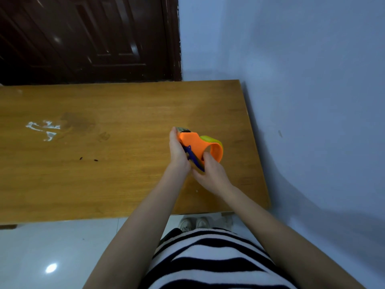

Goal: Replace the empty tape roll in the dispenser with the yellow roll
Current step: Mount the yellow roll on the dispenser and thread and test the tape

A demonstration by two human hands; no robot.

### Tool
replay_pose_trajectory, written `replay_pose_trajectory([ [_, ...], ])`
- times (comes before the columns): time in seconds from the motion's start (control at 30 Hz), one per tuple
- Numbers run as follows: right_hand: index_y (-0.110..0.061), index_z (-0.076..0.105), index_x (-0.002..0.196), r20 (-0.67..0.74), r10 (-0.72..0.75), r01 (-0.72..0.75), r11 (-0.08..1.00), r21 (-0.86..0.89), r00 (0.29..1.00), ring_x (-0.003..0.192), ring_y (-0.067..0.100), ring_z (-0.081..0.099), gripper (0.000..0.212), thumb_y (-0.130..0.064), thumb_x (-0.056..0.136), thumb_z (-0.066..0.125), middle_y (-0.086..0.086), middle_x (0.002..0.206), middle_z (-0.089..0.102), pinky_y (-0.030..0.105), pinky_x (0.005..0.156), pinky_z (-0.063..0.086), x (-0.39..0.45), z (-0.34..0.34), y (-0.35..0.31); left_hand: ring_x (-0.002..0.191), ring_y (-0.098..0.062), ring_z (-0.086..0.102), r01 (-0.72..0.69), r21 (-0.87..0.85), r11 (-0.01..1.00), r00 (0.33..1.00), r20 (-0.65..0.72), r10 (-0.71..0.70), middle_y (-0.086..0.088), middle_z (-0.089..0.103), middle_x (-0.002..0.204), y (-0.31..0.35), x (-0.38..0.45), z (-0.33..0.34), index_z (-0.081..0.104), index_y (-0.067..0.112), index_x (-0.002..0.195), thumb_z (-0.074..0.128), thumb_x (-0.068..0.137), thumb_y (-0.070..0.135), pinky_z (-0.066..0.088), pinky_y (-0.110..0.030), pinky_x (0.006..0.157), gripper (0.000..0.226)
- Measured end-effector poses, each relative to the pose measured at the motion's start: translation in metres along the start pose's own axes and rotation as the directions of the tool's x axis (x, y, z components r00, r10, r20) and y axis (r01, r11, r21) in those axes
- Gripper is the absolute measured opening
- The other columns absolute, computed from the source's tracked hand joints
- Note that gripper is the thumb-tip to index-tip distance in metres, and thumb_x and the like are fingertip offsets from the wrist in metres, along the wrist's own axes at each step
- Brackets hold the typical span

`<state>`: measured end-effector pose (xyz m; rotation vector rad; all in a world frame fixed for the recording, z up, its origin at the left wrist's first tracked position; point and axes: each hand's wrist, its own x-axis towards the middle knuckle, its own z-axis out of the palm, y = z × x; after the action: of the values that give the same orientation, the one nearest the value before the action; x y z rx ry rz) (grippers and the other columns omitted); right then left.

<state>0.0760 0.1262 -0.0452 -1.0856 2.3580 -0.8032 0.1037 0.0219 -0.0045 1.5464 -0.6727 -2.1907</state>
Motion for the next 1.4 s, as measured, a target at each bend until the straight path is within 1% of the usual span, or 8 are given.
replay_pose_trajectory([
  [0.13, -0.005, 0.041, 0.121, -0.056, 0.043, -0.045, 0.999, -0.031, 0.998, 0.094, 0.035, 0.064, 0.043, -0.029, 0.09, 0.059, 0.014, 0.108, 0.064, 0.043, 0.073, 0.052, 0.002, -0.004, 0.006, 0.103, -0.023, 0.058, 0.009, 0.102, 0.995, 1.0, -0.003, -0.008, -0.005, 0.06, 0.123, -0.001, 0.005, -0.001, 0.051, 0.023, 0.13, 0.046, 0.086, 0.061, 0.046, -0.043, 0.085, 0.059],
  [0.3, -0.006, 0.042, 0.112, -0.014, 0.062, -0.063, 0.994, -0.091, 0.998, 0.084, 0.034, 0.065, 0.033, -0.033, 0.094, 0.052, 0.011, 0.097, 0.065, 0.036, 0.063, 0.045, -0.003, -0.004, 0.003, 0.111, -0.028, 0.052, -0.139, 0.201, 0.97, 0.977, -0.131, 0.168, -0.006, 0.049, 0.131, 0.005, 0.012, -0.001, 0.042, 0.026, 0.138, 0.049, 0.091, 0.038, 0.043, -0.039, 0.095, 0.049],
  [0.43, -0.009, 0.041, 0.099, 0.076, 0.084, -0.078, 0.994, -0.075, 0.994, 0.08, 0.033, 0.059, 0.029, -0.035, 0.093, 0.054, 0.004, 0.084, 0.057, 0.032, 0.061, 0.033, -0.01, -0.005, 0.005, 0.104, -0.024, 0.057, -0.291, 0.267, 0.919, 0.939, -0.103, 0.327, -0.006, 0.065, 0.101, 0.026, 0.02, -0.005, 0.062, 0.016, 0.113, 0.047, 0.09, 0.003, 0.045, -0.033, 0.089, 0.031],
  [0.7, -0.012, 0.052, 0.105, 0.265, 0.12, -0.218, 0.898, 0.382, 0.957, 0.095, 0.028, 0.064, 0.037, -0.038, 0.082, 0.065, 0.008, 0.105, 0.065, 0.048, 0.085, 0.053, -0.01, -0.011, 0.0, 0.067, -0.014, 0.053, -0.146, 0.443, 0.884, 0.984, -0.024, 0.175, -0.003, 0.059, 0.082, 0.054, 0.024, -0.006, 0.06, 0.009, 0.101, 0.069, 0.083, 0.022, 0.041, -0.025, 0.052, 0.024],
  [0.9, -0.019, 0.05, 0.11, 0.321, 0.092, -0.271, 0.773, 0.574, 0.943, 0.097, 0.02, 0.063, 0.023, -0.017, 0.091, 0.063, 0.001, 0.106, 0.062, 0.031, 0.083, 0.051, -0.012, -0.012, 0.0, 0.077, -0.019, 0.056, -0.02, 0.53, 0.848, 0.998, 0.062, -0.015, -0.003, 0.059, 0.088, 0.067, 0.021, -0.01, 0.058, 0.012, 0.093, 0.056, 0.076, 0.068, 0.049, -0.034, 0.075, 0.059],
  [1.03, -0.021, 0.051, 0.106, 0.309, 0.112, -0.289, 0.734, 0.615, 0.944, 0.091, 0.012, 0.063, 0.019, -0.018, 0.091, 0.062, -0.001, 0.104, 0.063, 0.023, 0.076, 0.051, -0.015, -0.012, 0.003, 0.079, -0.02, 0.059, -0.025, 0.53, 0.848, 0.978, 0.187, -0.088, -0.004, 0.062, 0.087, 0.078, 0.026, -0.019, 0.058, 0.012, 0.088, 0.056, 0.083, 0.052, 0.049, -0.033, 0.071, 0.04],
  [1.17, -0.018, 0.053, 0.102, 0.284, 0.139, -0.293, 0.725, 0.624, 0.949, 0.087, 0.014, 0.063, 0.015, -0.018, 0.091, 0.062, 0.001, 0.101, 0.064, 0.024, 0.073, 0.05, -0.015, -0.014, 0.001, 0.078, -0.016, 0.06, -0.129, 0.58, 0.804, 0.97, 0.241, -0.018, -0.003, 0.064, 0.088, 0.076, 0.031, -0.027, 0.064, 0.013, 0.092, 0.07, 0.084, 0.018, 0.051, -0.029, 0.065, 0.011],
  [1.4, -0.013, 0.056, 0.11, 0.286, 0.136, -0.296, 0.706, 0.643, 0.948, 0.098, 0.033, 0.067, 0.033, -0.034, 0.087, 0.064, 0.017, 0.111, 0.067, 0.05, 0.091, 0.054, -0.013, -0.014, -0.009, 0.067, -0.013, 0.06, -0.274, 0.563, 0.779, 0.961, 0.136, 0.24, -0.002, 0.064, 0.076, 0.064, 0.036, -0.023, 0.06, 0.011, 0.084, 0.072, 0.084, 0.018, 0.051, -0.026, 0.05, 0.014],
])
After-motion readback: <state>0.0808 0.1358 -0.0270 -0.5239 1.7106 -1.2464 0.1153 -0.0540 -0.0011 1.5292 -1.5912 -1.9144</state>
